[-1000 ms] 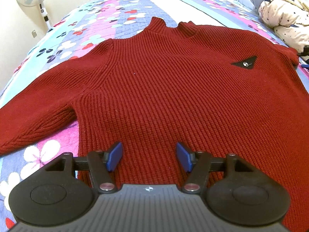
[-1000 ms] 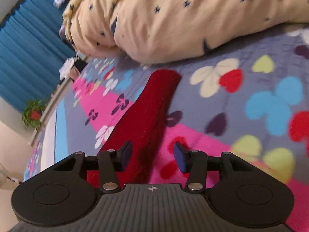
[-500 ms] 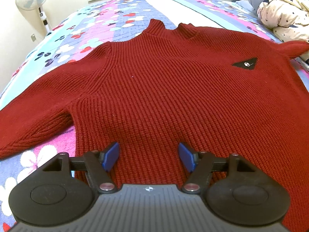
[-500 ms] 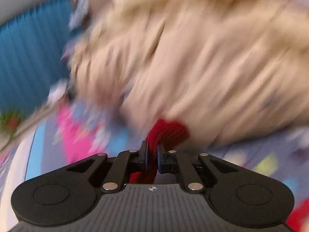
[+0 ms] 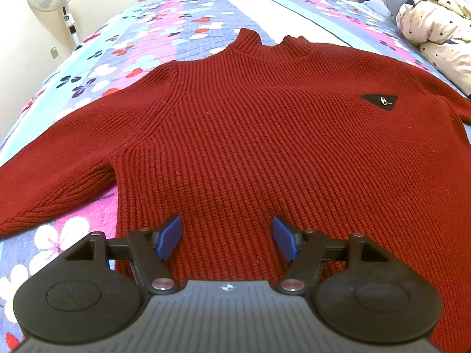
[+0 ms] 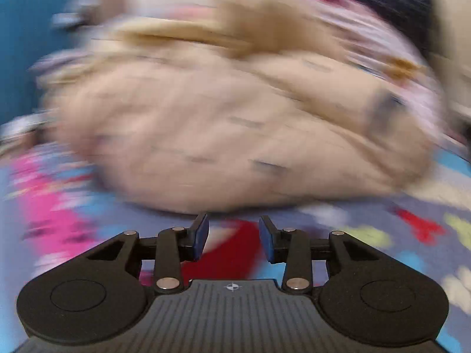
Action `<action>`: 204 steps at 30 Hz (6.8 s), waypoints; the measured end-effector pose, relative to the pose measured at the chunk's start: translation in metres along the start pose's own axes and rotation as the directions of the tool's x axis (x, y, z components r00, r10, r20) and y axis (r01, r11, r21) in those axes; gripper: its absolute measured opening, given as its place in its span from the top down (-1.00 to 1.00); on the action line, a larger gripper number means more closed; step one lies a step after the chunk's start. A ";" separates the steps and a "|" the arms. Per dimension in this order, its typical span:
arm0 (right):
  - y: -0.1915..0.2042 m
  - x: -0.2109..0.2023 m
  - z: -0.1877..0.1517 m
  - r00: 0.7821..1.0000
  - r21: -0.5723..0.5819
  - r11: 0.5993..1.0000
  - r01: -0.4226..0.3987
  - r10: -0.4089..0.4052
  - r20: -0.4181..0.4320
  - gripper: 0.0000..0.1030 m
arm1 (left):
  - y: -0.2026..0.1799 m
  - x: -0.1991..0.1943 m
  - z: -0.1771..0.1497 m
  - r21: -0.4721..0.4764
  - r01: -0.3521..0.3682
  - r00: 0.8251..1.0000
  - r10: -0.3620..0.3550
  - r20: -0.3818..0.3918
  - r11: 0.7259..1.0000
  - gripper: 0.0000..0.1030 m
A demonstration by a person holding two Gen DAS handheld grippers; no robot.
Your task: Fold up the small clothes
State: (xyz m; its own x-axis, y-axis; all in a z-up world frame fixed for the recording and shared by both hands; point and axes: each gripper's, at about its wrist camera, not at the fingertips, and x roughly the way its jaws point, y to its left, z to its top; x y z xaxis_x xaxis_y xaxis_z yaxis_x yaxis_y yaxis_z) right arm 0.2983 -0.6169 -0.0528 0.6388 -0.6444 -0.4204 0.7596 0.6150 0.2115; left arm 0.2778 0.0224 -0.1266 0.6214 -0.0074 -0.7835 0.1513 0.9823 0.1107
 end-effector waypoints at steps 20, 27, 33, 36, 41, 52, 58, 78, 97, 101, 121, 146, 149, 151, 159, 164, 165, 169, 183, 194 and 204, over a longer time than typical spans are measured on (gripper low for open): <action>0.220 -0.053 -0.104 0.365 -0.242 0.278 -0.930 0.596 -0.716 0.44 | 0.003 0.001 0.002 -0.012 0.014 1.000 -0.014 -0.012 1.000 -0.42; 0.239 -0.083 -0.121 0.426 -0.413 0.159 -0.897 0.564 -0.707 0.44 | 0.005 0.002 0.003 -0.013 0.015 1.000 -0.015 -0.014 1.000 -0.42; 0.241 -0.075 -0.111 0.345 -0.331 0.124 -0.935 0.530 -0.775 0.47 | 0.005 0.002 0.003 -0.013 0.014 1.000 -0.014 -0.013 1.000 -0.42; 0.249 -0.073 -0.116 0.362 -0.342 0.137 -0.930 0.509 -0.781 0.47 | 0.005 0.002 0.003 -0.015 0.014 1.000 -0.014 -0.014 1.000 -0.42; 0.261 -0.072 -0.123 0.377 -0.359 0.134 -0.924 0.490 -0.786 0.46 | 0.004 0.003 0.003 -0.013 0.013 1.000 -0.013 -0.014 1.000 -0.42; 0.252 -0.037 -0.113 0.208 -0.065 0.269 -0.961 0.550 -0.809 0.07 | 0.004 0.003 0.003 -0.014 0.015 1.000 -0.015 -0.015 1.000 -0.42; 0.260 -0.078 -0.123 0.298 -0.291 0.096 -0.952 0.516 -0.803 0.49 | 0.006 0.004 0.004 -0.016 0.019 1.000 -0.019 -0.018 1.000 -0.42; 0.204 -0.077 -0.076 0.731 -0.423 0.598 -0.681 0.595 -0.335 0.48 | 0.011 0.004 0.007 -0.032 0.026 0.999 -0.027 -0.033 0.999 -0.42; -0.074 0.061 -0.052 0.965 0.139 0.990 0.033 0.005 -0.263 -0.53 | 0.002 0.006 0.004 0.002 0.001 1.000 -0.001 -0.012 1.000 -0.47; -0.060 0.074 -0.040 0.969 0.085 0.991 -0.101 0.117 -0.218 0.83 | 0.003 0.006 0.003 0.009 0.003 1.000 -0.003 -0.002 1.000 -0.49; -0.040 -0.144 -0.064 0.921 -0.202 0.905 -0.374 0.337 -0.195 -0.36 | 0.001 -0.012 -0.012 0.026 -0.042 0.999 0.041 0.021 0.999 -0.61; -0.086 -0.234 -0.153 0.674 -0.340 0.681 -0.648 0.305 -0.673 -0.66 | 0.034 -0.133 -0.173 -0.350 -0.074 0.993 0.036 -0.114 0.934 -0.67; -0.091 -0.238 -0.154 0.640 -0.313 0.660 -0.683 0.333 -0.692 -0.27 | 0.040 -0.145 -0.183 -0.378 -0.062 0.994 0.021 -0.112 0.924 -0.30; -0.091 -0.247 -0.154 0.607 -0.286 0.637 -0.716 0.366 -0.706 0.05 | 0.041 -0.150 -0.186 -0.386 -0.028 0.996 -0.009 -0.094 0.922 0.25; -0.109 -0.256 -0.127 0.538 -0.155 0.625 -0.765 0.489 -0.687 0.68 | 0.054 -0.179 -0.190 -0.460 0.045 0.998 -0.055 -0.008 0.887 0.85; -0.141 -0.274 -0.103 0.494 0.007 0.638 -0.770 0.604 -0.625 0.71 | 0.061 -0.213 -0.192 -0.460 0.093 0.994 -0.058 0.090 0.883 0.86; -0.142 -0.272 -0.103 0.496 0.013 0.646 -0.763 0.599 -0.629 0.71 | 0.061 -0.212 -0.192 -0.458 0.083 0.995 -0.052 0.080 0.885 0.86; -0.130 -0.264 -0.123 0.644 -0.180 0.758 -0.627 0.375 -0.666 0.78 | 0.052 -0.186 -0.192 -0.412 -0.034 0.998 0.010 -0.060 0.910 0.76; -0.074 -0.295 -0.168 0.617 -0.389 0.536 -0.749 0.351 -0.705 -0.11 | 0.002 -0.171 -0.173 -0.255 -0.050 0.998 0.040 -0.043 0.966 -0.15; -0.081 -0.329 -0.103 0.731 -0.417 0.601 -0.682 0.558 -0.393 -0.10 | -0.007 -0.204 -0.143 -0.292 -0.015 0.982 0.069 0.174 0.956 -0.60; -0.100 -0.359 -0.043 0.709 -0.333 0.646 -0.687 0.695 -0.116 -0.11 | -0.009 -0.246 -0.111 -0.197 -0.083 0.926 0.148 0.347 0.977 -0.64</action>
State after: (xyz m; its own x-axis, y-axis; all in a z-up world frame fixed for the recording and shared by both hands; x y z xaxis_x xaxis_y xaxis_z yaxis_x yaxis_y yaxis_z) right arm -0.0120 -0.4274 0.0392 0.9672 0.0233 -0.2531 0.0107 0.9912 0.1322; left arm 0.0380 0.0364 -0.0029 0.8647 0.0739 -0.4967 -0.0549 0.9971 0.0528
